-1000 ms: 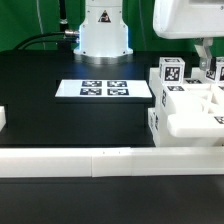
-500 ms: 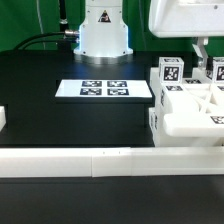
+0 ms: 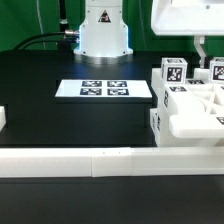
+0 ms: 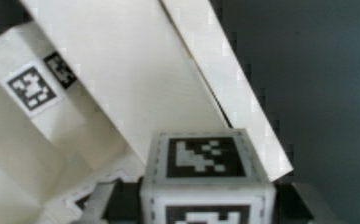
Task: Assemble chair
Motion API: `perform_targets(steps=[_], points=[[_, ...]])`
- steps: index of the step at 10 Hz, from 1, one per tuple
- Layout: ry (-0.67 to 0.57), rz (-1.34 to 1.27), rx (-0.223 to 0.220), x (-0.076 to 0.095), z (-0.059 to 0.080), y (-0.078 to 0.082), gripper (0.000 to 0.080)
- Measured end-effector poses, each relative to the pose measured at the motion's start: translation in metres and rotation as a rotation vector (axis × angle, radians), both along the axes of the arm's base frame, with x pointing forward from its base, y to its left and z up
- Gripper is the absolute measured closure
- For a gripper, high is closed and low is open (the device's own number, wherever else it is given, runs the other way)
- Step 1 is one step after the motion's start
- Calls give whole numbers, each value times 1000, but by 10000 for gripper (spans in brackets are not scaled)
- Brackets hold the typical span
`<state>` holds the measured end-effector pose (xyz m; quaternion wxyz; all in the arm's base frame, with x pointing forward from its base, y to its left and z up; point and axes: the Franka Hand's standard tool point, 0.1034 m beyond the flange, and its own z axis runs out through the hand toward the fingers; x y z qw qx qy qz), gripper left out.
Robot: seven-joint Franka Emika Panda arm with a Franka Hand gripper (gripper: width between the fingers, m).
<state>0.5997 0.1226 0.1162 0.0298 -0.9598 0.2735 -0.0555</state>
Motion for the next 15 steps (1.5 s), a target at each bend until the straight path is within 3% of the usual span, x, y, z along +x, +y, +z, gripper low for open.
perform_targets(steps=[3,5,7,8,15], points=[[14,-242,30,-1,0,2,515],[14,-208,26,-1,0,2,514],[15,-127,17,-2,-1,2,198],[13,-4,-2,-2,-1,3,165],[26,675,-90,2,1,4,151]])
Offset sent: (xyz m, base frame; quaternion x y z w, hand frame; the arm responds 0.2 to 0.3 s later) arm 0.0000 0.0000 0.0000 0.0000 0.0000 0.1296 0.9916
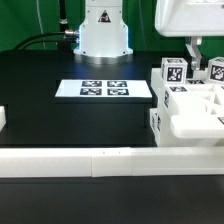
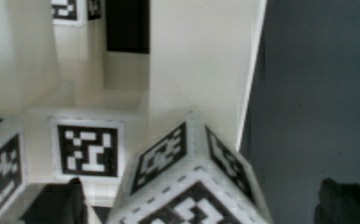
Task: Assemble chair
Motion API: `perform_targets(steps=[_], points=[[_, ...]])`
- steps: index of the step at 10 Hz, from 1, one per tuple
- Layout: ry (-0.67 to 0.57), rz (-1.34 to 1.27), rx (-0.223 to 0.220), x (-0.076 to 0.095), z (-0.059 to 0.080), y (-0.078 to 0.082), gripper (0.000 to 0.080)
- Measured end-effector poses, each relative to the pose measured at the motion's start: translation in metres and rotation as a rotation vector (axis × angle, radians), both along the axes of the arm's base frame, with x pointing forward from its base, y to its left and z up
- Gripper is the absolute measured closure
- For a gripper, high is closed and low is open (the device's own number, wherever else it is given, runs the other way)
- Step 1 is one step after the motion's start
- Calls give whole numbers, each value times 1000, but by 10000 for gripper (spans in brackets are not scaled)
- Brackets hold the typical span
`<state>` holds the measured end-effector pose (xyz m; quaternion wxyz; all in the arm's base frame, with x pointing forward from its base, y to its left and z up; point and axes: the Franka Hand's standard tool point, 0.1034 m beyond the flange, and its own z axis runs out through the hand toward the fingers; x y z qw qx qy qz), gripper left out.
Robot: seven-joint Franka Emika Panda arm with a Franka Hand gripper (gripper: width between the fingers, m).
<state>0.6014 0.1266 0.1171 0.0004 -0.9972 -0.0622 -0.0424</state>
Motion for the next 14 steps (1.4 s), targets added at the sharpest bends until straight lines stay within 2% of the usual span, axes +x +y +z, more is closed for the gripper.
perform_targets(steps=[4,5,7,8,9,11,14], points=[[-1,341,-51,-1,0,0,151],[0,337,-49,-1,0,-1,151],[1,336,-49,-1,0,-1,414],[1,336,-49,-1,0,-1,414],[1,328,-49,0,0,-2,518],[1,248,-40,0,0,-2,517],[-9,-48,-5,1,0,-4,516]])
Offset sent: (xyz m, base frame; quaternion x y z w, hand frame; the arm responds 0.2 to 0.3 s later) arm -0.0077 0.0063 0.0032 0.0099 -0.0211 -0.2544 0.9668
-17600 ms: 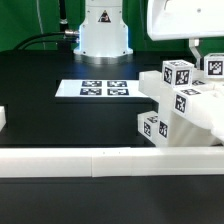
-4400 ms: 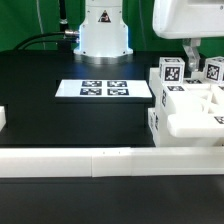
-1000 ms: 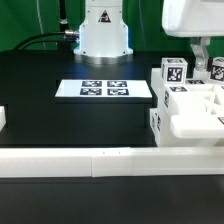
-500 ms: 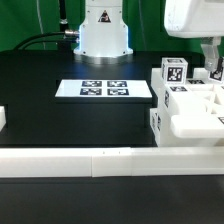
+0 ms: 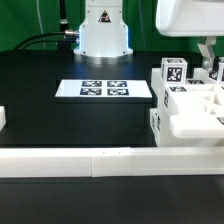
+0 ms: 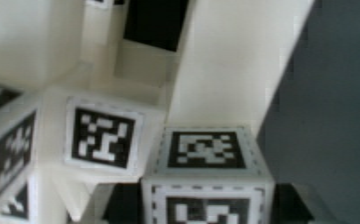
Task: Assemble chair
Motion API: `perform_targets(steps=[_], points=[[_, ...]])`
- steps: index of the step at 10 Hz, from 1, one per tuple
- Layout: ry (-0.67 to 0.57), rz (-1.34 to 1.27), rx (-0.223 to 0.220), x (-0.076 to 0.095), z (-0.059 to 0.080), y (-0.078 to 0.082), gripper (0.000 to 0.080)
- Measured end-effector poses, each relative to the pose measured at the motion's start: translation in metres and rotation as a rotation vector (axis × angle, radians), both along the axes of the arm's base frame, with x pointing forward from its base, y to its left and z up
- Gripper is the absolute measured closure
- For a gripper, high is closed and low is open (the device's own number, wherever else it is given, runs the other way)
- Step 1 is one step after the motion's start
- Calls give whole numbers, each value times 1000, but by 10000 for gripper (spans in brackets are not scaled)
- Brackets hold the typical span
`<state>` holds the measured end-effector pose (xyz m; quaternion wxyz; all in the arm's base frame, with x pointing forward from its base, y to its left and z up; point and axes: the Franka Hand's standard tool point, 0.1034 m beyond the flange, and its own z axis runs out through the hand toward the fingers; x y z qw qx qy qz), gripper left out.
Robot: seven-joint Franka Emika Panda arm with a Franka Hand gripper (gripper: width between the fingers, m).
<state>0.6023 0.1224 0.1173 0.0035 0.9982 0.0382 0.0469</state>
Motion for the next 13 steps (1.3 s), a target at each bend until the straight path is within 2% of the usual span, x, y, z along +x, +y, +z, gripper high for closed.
perform_targets(steps=[4,10,11,12,13], points=[[-8,-391,30,1,0,-5,515],[-16,-722,59,3,1,-16,515],[-15,-730,60,2,0,-16,463],[-14,-720,58,2,0,-16,312],[-12,-703,57,2,2,-17,312]])
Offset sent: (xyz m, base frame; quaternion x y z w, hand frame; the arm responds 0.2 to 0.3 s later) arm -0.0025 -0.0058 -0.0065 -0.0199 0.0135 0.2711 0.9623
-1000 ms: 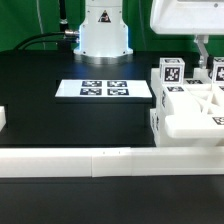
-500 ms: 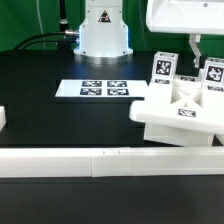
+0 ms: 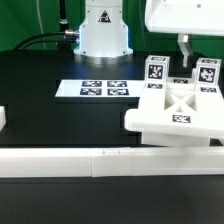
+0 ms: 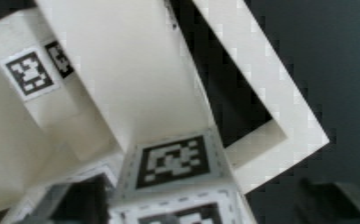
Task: Assemble chair
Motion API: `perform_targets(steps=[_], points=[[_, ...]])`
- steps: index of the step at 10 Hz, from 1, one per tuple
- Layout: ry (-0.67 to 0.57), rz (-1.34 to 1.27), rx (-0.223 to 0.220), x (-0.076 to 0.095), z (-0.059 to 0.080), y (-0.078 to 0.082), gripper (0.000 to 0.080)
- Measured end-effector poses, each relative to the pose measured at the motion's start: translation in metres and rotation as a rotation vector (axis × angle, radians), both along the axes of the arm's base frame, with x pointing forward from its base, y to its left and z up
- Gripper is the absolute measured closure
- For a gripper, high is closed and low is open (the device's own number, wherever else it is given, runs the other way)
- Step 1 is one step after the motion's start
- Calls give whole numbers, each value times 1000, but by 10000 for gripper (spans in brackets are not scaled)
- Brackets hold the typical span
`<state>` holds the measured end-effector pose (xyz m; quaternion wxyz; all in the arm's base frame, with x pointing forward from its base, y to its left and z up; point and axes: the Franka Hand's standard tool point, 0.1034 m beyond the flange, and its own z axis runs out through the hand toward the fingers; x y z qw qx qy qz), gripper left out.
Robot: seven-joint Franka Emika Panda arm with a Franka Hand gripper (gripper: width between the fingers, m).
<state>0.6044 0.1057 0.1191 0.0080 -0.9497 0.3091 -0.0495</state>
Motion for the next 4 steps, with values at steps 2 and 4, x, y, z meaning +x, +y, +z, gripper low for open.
perform_targets(steps=[2,4], points=[[-6,16,16,2,19,-1,186],[-10,20,17,2,21,1,151]])
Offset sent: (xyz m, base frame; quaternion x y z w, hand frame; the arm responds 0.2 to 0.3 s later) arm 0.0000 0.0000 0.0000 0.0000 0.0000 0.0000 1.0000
